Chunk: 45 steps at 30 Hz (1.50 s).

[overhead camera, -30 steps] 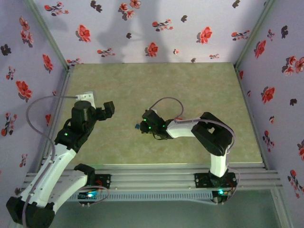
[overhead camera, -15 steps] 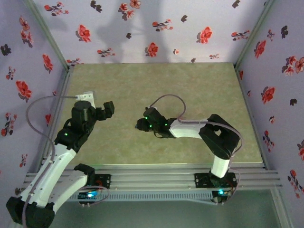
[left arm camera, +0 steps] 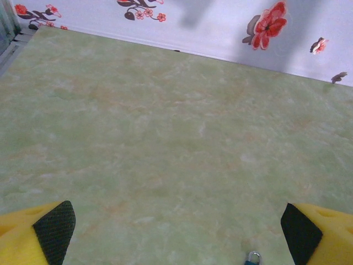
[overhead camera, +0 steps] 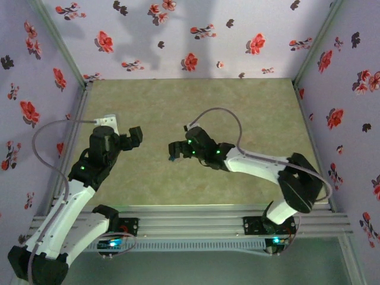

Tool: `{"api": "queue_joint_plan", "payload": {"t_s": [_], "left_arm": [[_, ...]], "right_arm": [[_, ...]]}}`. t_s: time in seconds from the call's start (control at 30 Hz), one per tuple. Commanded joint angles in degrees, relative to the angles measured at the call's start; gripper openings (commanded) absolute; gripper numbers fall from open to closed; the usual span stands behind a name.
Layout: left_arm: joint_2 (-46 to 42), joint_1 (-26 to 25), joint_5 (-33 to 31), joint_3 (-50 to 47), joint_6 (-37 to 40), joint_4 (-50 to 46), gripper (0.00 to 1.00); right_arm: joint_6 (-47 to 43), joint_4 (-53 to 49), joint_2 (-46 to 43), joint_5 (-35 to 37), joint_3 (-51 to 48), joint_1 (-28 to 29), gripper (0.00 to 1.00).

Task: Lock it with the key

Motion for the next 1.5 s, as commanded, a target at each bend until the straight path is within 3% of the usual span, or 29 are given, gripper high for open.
{"api": "queue_joint_plan", "payload": {"t_s": [0.0, 0.13, 0.3, 0.37, 0.43, 0.57, 0.67, 0.8, 0.9, 1.23, 1.47], "left_arm": [[0.64, 0.42, -3.77, 0.05, -1.37, -1.03, 1.0], [1.58, 0.44, -4.12, 0.27, -1.12, -1.47, 1.0], [2.37, 0.42, -5.73, -0.89, -0.09, -1.14, 1.0], [2.97, 0.3, -6.18, -1.7, 0.11, -0.75, 1.0], [3.49, 0.37, -6.37, -3.49, 0.81, 1.23, 1.0], [4.59, 0.42, -7.24, -7.31, 1.42, 4.75, 1.0], [6.43, 0.42, -10.35, -8.02, 2.27, 5.28, 1.0], [9.53, 1.38, -14.29, -10.23, 4.29, 9.6, 1.0], [11.44, 3.28, -14.5, -12.29, 5.21, 13.75, 1.0], [12.66, 10.56, -11.69, -17.09, 11.24, 26.47, 1.0], [16.29, 11.91, -11.65, -20.03, 15.86, 38.8, 1.0]], "right_arm": [[-6.78, -1.63, -6.06, 6.58, -0.91, 0.4, 0.99], [-9.86, -3.08, -12.34, 11.58, -2.78, 0.43, 0.99], [-11.2, -7.63, -19.63, 24.65, -4.21, 0.17, 0.99], [-11.61, -9.3, -22.68, 26.53, -5.17, -0.82, 0.99], [-12.16, -8.13, -25.7, 29.32, -7.67, -2.29, 0.99], [-17.82, -3.49, -31.62, 42.29, -14.66, -4.99, 0.99], [-19.69, 1.81, -36.47, 46.34, -21.08, -9.54, 0.99], [-27.1, 15.42, -40.0, 42.57, -31.22, -16.55, 0.99], [-31.84, 23.65, -37.75, 37.35, -35.83, -20.36, 0.99], [-30.0, 33.34, -25.74, 22.06, -38.85, -36.39, 0.99], [-31.72, 43.34, -19.59, 19.6, -40.42, -39.17, 0.99]]}}
